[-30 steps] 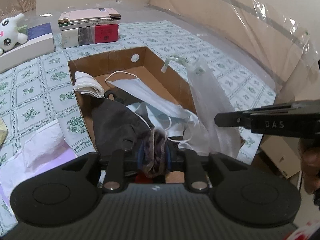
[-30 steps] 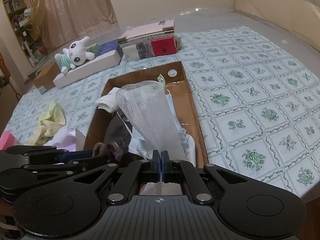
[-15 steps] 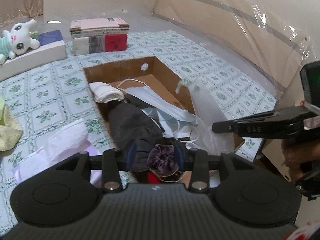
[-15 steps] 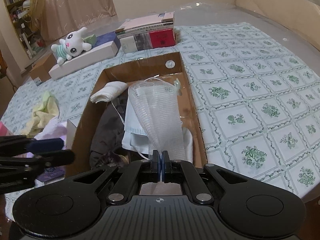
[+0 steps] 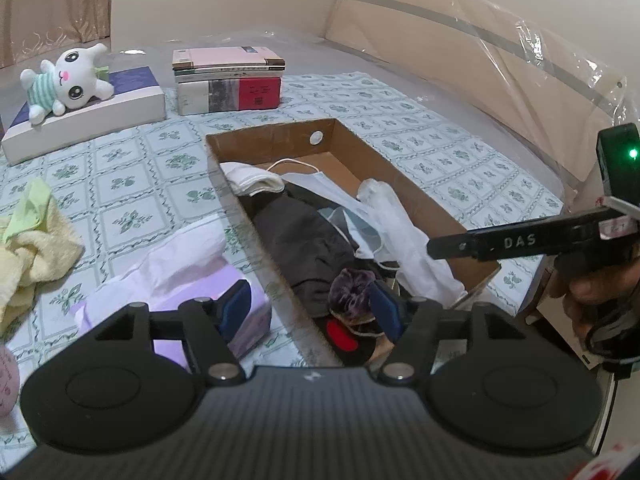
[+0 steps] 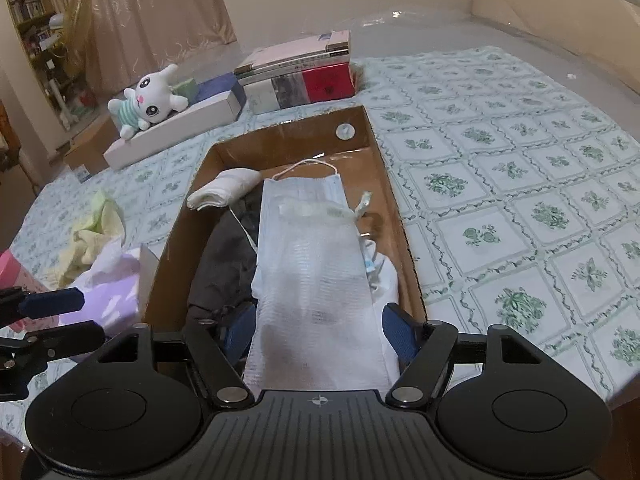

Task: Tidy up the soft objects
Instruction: 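Open the left tool to drop the scrunchie while the right tool releases the mesh bag, then move both tools back toward the yellow towel beside the pink cup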

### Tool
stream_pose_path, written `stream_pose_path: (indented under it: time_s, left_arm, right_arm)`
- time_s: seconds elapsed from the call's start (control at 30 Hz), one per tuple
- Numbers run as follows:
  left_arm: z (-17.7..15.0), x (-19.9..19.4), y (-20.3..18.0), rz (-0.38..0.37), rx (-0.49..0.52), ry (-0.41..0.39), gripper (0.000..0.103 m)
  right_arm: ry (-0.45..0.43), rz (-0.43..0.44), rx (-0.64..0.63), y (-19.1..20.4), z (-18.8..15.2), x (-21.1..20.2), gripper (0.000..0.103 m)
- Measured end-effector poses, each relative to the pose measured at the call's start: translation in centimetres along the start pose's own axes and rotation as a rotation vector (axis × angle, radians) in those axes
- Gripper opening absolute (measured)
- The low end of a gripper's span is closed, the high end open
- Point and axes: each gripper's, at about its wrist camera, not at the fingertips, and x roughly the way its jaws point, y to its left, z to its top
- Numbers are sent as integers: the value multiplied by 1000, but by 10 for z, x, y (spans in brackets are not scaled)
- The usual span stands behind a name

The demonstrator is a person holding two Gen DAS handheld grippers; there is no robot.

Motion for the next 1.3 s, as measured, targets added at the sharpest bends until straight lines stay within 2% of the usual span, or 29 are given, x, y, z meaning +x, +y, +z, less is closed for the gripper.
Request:
stream_pose_path:
  time_s: [0.2,0.5,0.67,0.87,1.3]
  left_arm:
    - [-14,-21,8,7,-24,-17,63]
    - [-36,-62,24,47,-55,-42,66]
    - [-49,-87,37,71,-65,-50,74]
    - [-63,-113,58,110,-79,-59,82]
    - [-82,-146,97,191,-136,-51,84]
  right_arm:
    - [-17,-10,-6,14,-9,-16,70]
    - [-35,73,-6,57,-30,-34,70]
    - [-31,102,-14,80,-42,-41,70]
    - [-18,133,-32,106,-52,-44,70]
    - [-6,178,-110,158,-53,-38,70]
